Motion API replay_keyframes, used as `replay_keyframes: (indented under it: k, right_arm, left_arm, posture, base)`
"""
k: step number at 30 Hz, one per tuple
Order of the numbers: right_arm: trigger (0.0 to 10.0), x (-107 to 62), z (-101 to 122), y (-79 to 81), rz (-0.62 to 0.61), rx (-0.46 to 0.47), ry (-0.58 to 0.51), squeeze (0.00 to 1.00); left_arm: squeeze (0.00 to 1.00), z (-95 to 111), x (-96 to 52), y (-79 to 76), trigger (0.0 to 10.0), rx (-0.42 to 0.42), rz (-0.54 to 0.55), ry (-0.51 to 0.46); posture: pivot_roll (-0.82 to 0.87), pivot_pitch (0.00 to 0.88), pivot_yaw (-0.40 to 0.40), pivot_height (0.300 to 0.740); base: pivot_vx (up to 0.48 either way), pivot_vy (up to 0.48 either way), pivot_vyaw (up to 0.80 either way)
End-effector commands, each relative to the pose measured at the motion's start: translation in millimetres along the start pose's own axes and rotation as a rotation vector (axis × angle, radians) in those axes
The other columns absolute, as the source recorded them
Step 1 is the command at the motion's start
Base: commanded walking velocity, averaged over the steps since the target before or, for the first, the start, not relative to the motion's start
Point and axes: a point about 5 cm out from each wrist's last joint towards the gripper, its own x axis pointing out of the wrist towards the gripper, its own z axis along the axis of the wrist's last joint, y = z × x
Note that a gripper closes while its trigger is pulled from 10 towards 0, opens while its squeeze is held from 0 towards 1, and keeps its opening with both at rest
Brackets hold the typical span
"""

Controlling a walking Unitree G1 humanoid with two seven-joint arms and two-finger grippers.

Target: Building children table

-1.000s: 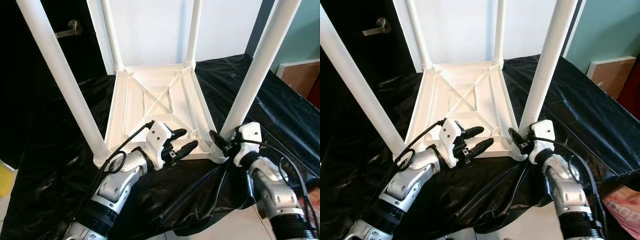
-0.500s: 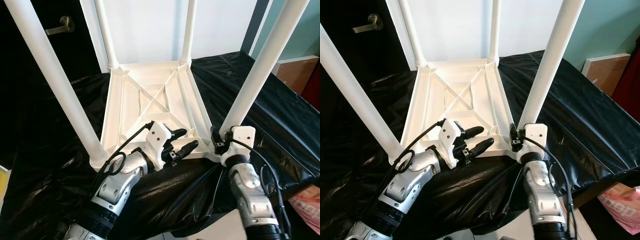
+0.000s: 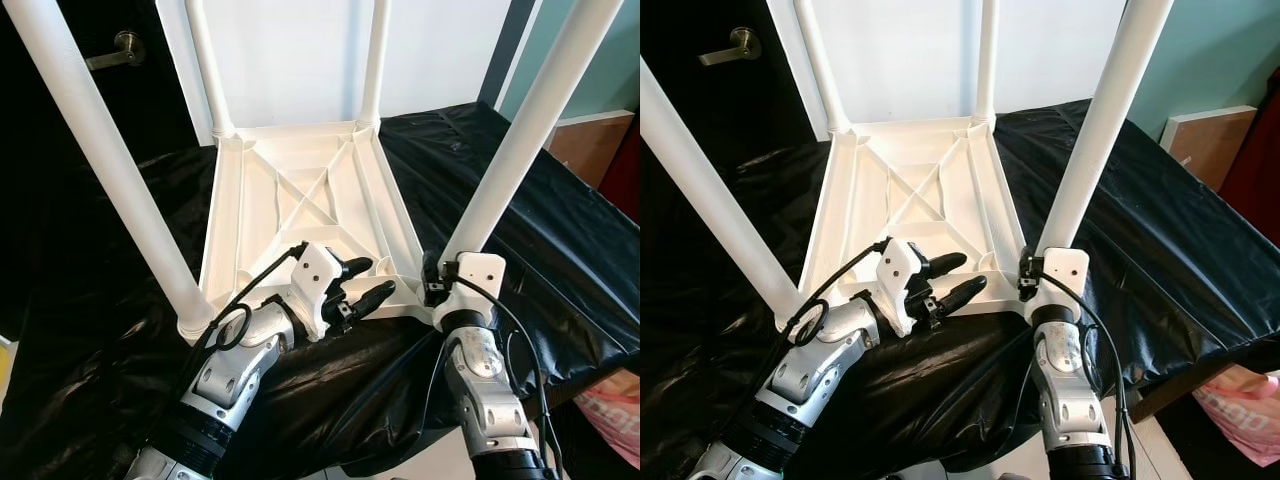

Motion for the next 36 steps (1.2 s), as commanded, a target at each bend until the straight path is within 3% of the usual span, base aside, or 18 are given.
replay_keyframes:
  k: [1, 8, 12, 19, 20, 21, 22, 26, 35, 36]
  right_arm:
    - [10.0, -1.4, -6.4, -2.0, 0.012, 0.009, 0.025, 1.0]
    - [10.0, -0.3, -0.1, -1.7, 0.087, 0.023, -0.021, 1.0]
    - [10.0, -0.2, 2.7, -7.6, 0.116, 0.021, -0.038, 1.0]
    - [10.0, -1.6, 4.1, -24.4, 0.293, -0.012, -0.044, 1.0]
    - [10.0, -1.2, 3.9, -26.0, 0.332, -0.012, -0.042, 0.2]
    - [10.0, -1.2, 3.9, -26.0, 0.332, -0.012, -0.042, 0.2]
    - [10.0, 0.0, 4.6, -27.4, 0.403, -0.015, -0.038, 0.0]
    - [10.0, 3.5, 7.5, -31.7, 0.566, -0.036, -0.029, 0.0]
    - [10.0, 14.5, 8.7, -44.1, 0.722, -0.123, 0.034, 0.0]
    - [7.7, 15.5, 8.9, -45.3, 0.737, -0.134, 0.039, 0.0]
  left_arm:
    - [0.0, -1.0, 0.3, -6.2, 10.0, 0.0, -0.087, 0.01]
    - [0.0, -1.2, 0.7, -6.5, 10.0, 0.002, -0.087, 0.007]
    - [0.0, -1.4, 0.8, -6.3, 10.0, 0.004, -0.087, 0.007]
    - [0.0, -1.3, 2.7, -2.8, 10.0, 0.012, -0.084, 0.008]
    - [0.0, -1.3, 3.1, -1.8, 10.0, 0.013, -0.083, 0.009]
    - [0.0, -1.3, 3.1, -1.8, 10.0, 0.013, -0.083, 0.009]
    - [0.0, -1.1, 3.5, -1.2, 10.0, 0.016, -0.086, 0.009]
    - [0.0, -0.7, 3.9, -1.0, 10.0, 0.021, -0.097, 0.01]
    - [0.0, -0.1, 4.3, -0.4, 10.0, 0.024, -0.102, 0.011]
    - [0.0, 0.0, 4.3, -0.4, 10.0, 0.024, -0.102, 0.011]
  posture:
    - [-0.04, 0.016, -0.008, 0.74]
    - [-0.04, 0.007, -0.011, 0.74]
    - [-0.04, 0.0, -0.012, 0.74]
    - [-0.04, 0.0, -0.014, 0.74]
    - [-0.04, 0.0, -0.012, 0.74]
    - [-0.04, 0.0, -0.012, 0.74]
    - [-0.05, 0.0, -0.009, 0.74]
    - [-0.05, 0.0, -0.003, 0.74]
    - [-0.04, 0.0, 0.001, 0.74]
    - [-0.04, 0.0, 0.001, 0.74]
  base:
    - [0.0, 0.0, 0.0]
    - [0.0, 0.0, 0.0]
    - [0.0, 0.0, 0.0]
    - [0.0, 0.0, 0.0]
    - [0.0, 0.0, 0.0]
    - [0.0, 0.0, 0.0]
    - [0.0, 0.0, 0.0]
    - [0.0, 0.0, 0.0]
    - [0.0, 0.0, 0.0]
    - [0.0, 0.0, 0.0]
